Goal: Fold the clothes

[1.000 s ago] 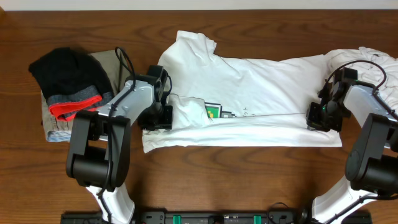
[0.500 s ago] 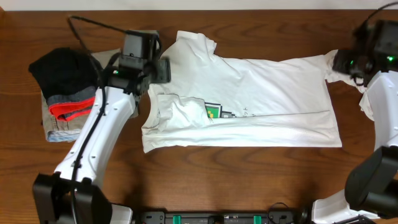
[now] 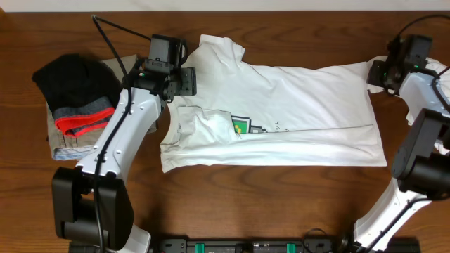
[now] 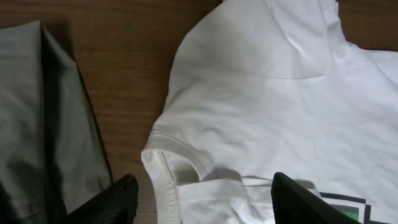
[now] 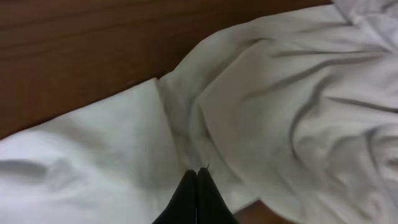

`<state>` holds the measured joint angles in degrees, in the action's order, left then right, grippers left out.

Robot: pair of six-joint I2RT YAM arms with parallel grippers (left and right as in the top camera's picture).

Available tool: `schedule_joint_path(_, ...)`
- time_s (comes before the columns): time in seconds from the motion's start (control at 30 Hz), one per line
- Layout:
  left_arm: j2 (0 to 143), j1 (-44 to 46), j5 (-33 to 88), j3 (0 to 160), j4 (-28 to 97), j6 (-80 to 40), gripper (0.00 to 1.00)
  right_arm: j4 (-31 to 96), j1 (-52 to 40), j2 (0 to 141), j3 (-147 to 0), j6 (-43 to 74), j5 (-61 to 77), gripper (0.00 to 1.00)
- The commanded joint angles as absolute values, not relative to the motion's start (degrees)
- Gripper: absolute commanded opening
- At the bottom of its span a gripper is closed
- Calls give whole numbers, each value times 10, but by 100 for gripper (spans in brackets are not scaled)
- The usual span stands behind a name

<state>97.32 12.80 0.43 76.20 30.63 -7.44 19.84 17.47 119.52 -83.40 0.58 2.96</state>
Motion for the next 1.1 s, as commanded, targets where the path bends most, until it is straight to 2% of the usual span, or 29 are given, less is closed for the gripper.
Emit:
schedule_joint_path(0.0, 979, 126, -5, 760, 308, -71, 69, 187, 178, 1215, -832, 4, 27, 1)
schedule_joint_path(0.33, 981, 126, -5, 760, 307, -71, 69, 192, 201, 1260, -831, 12, -36, 1)
schedule_joint_path(0.5, 981, 126, -5, 760, 307, -71, 70, 210, 230, 1259, -836, 73, -138, 1)
schedule_joint_path(0.67, 981, 126, -5, 760, 303, -71, 70, 223, 253, 1259, -850, 65, -67, 3)
schedule_joint_path(0.8, 981, 126, -5, 760, 275, -67, 69, 239, 246, 1245, -867, 33, 20, 16)
schedule_joint_path(1.07, 981, 121, -5, 788, 271, -35, 70, 267, 207, 1147, -925, 7, 80, 30)
